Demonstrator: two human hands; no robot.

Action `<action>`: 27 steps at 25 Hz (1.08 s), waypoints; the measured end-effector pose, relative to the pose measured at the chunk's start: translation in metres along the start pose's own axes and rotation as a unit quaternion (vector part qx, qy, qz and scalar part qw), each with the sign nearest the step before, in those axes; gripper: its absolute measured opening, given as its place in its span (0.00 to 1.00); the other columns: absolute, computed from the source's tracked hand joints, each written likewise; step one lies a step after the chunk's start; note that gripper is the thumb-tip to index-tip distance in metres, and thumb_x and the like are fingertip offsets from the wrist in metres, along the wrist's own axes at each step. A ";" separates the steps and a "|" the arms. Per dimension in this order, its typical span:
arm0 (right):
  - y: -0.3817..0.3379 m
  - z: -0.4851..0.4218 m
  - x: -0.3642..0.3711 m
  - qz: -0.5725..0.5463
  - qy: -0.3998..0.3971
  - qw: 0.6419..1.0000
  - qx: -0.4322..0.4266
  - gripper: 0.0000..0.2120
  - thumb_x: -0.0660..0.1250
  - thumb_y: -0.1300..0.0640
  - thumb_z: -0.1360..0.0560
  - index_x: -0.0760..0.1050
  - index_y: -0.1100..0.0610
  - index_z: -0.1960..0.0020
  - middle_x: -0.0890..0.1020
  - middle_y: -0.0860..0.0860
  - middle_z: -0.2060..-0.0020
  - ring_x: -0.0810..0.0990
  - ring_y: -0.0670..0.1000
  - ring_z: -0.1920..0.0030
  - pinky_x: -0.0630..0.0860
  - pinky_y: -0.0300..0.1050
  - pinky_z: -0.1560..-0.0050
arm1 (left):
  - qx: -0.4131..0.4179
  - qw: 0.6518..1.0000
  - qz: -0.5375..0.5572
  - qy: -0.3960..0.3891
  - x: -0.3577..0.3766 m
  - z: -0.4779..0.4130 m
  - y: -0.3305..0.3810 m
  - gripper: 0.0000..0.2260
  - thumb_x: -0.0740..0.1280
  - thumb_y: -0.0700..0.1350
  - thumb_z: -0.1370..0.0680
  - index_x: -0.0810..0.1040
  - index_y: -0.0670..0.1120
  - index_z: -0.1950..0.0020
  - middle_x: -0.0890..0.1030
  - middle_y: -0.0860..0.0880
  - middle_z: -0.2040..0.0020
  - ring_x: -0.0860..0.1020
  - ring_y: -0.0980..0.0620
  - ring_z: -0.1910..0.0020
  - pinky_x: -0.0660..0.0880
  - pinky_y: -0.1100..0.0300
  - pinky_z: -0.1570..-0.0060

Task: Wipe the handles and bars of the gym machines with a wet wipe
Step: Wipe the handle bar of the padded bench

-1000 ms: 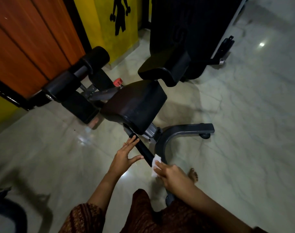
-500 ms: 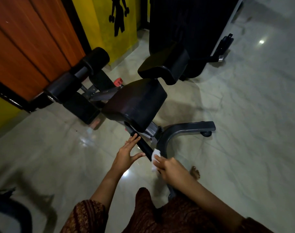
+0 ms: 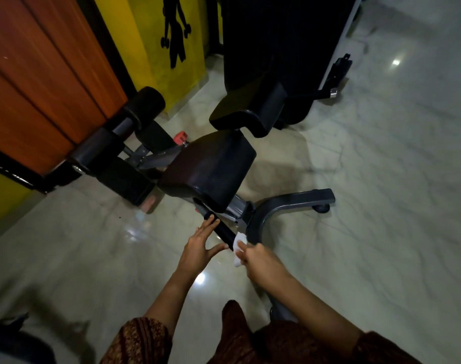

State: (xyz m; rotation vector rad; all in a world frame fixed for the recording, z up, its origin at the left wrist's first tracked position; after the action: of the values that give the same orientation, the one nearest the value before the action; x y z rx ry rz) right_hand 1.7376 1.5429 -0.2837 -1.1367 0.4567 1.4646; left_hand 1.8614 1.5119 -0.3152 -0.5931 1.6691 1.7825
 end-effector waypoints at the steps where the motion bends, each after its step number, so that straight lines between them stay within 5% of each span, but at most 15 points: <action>1: 0.003 0.007 0.002 0.002 0.007 1.000 -0.003 0.15 0.59 0.62 0.22 0.67 0.59 0.35 0.76 0.56 0.40 0.76 0.56 0.43 0.69 0.42 0.53 | -0.005 1.000 -0.004 -0.004 0.001 -0.001 -0.003 0.31 0.73 0.51 0.31 0.68 0.47 0.30 0.63 0.50 0.27 0.63 0.48 0.28 0.63 0.50 0.30; 7: 0.007 0.003 -0.017 -0.096 0.060 0.993 0.039 0.13 0.59 0.63 0.24 0.73 0.60 0.40 0.77 0.59 0.47 0.77 0.59 0.47 0.74 0.48 0.48 | 0.014 0.997 -0.068 -0.030 0.000 -0.003 0.006 0.30 0.71 0.51 0.28 0.66 0.45 0.29 0.64 0.48 0.27 0.65 0.48 0.29 0.63 0.56 0.33; 10: 0.014 0.014 -0.006 -0.100 0.063 0.990 0.075 0.08 0.60 0.62 0.25 0.75 0.52 0.50 0.78 0.58 0.49 0.78 0.58 0.48 0.70 0.41 0.58 | 0.089 0.981 -0.163 -0.062 -0.006 0.001 0.030 0.23 0.68 0.47 0.25 0.69 0.45 0.31 0.69 0.46 0.30 0.69 0.48 0.33 0.65 0.57 0.35; 12: 0.025 0.026 -0.007 -0.148 0.069 0.981 0.107 0.07 0.61 0.62 0.25 0.75 0.51 0.55 0.78 0.58 0.50 0.78 0.57 0.48 0.69 0.39 0.59 | 0.233 0.949 -0.203 -0.062 -0.013 0.000 0.060 0.19 0.73 0.40 0.29 0.76 0.43 0.39 0.78 0.44 0.39 0.77 0.45 0.41 0.71 0.50 0.37; 16: 0.028 0.015 -0.033 -0.220 0.217 0.941 0.134 0.14 0.62 0.63 0.25 0.78 0.57 0.41 0.79 0.58 0.46 0.78 0.55 0.49 0.72 0.40 0.48 | 0.447 0.843 -0.299 -0.035 -0.036 -0.044 0.099 0.18 0.78 0.38 0.37 0.82 0.41 0.48 0.82 0.43 0.47 0.80 0.44 0.46 0.70 0.47 0.41; 18: 0.008 -0.014 -0.041 -0.236 0.252 0.930 0.127 0.15 0.60 0.64 0.24 0.76 0.59 0.40 0.78 0.57 0.45 0.77 0.55 0.45 0.72 0.44 0.43 | 0.477 0.796 -0.362 -0.087 -0.044 -0.078 0.106 0.18 0.74 0.45 0.31 0.79 0.42 0.43 0.79 0.44 0.41 0.76 0.45 0.38 0.64 0.47 0.36; 20: -0.018 -0.046 -0.026 -0.227 0.257 0.931 0.122 0.10 0.59 0.64 0.24 0.76 0.61 0.47 0.78 0.59 0.48 0.78 0.58 0.48 0.75 0.51 0.46 | 0.476 0.772 -0.386 -0.166 -0.042 -0.101 0.092 0.22 0.56 0.56 0.21 0.70 0.46 0.32 0.68 0.47 0.30 0.62 0.48 0.28 0.50 0.50 0.29; 22: -0.034 -0.065 -0.005 -0.209 0.243 0.938 0.132 0.12 0.57 0.57 0.21 0.76 0.60 0.43 0.76 0.57 0.42 0.75 0.57 0.41 0.72 0.51 0.40 | 0.504 0.759 -0.370 -0.182 -0.042 -0.110 0.080 0.29 0.43 0.61 0.22 0.70 0.46 0.31 0.67 0.47 0.29 0.60 0.48 0.27 0.47 0.51 0.28; 24: -0.036 -0.049 0.002 -0.134 0.289 0.933 0.165 0.22 0.52 0.45 0.20 0.70 0.57 0.33 0.69 0.53 0.32 0.65 0.51 0.30 0.58 0.36 0.30 | 0.554 0.733 -0.335 -0.209 -0.038 -0.106 0.078 0.27 0.47 0.60 0.21 0.77 0.45 0.38 0.76 0.46 0.36 0.68 0.46 0.31 0.53 0.51 0.28; 26: -0.030 -0.020 0.011 -0.165 0.282 0.915 0.237 0.21 0.50 0.54 0.21 0.68 0.61 0.32 0.68 0.55 0.31 0.65 0.51 0.29 0.49 0.28 0.32 | 0.598 0.721 -0.279 -0.212 -0.036 -0.104 0.077 0.22 0.55 0.56 0.23 0.80 0.44 0.43 0.80 0.46 0.42 0.72 0.44 0.35 0.55 0.51 0.31; 27: -0.025 0.001 0.010 -0.154 0.327 0.887 0.287 0.21 0.50 0.61 0.23 0.71 0.63 0.35 0.72 0.56 0.34 0.70 0.53 0.33 0.54 0.27 0.35 | 0.603 0.724 -0.263 -0.208 -0.038 -0.106 0.078 0.21 0.56 0.55 0.24 0.81 0.44 0.44 0.81 0.46 0.43 0.74 0.44 0.36 0.56 0.51 0.32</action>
State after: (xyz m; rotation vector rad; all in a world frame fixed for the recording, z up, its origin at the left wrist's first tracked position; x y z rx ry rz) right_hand 1.7614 1.5554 -0.2831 -1.1207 1.0467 0.5627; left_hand 1.8239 1.4015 -0.2438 -0.0042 1.6705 0.1634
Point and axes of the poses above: each hand's wrist, its own z-axis away from the middle knuckle, its own x-axis out of the palm, y = z × x, the point moved 9 cm from there along -z, towards the middle knuckle
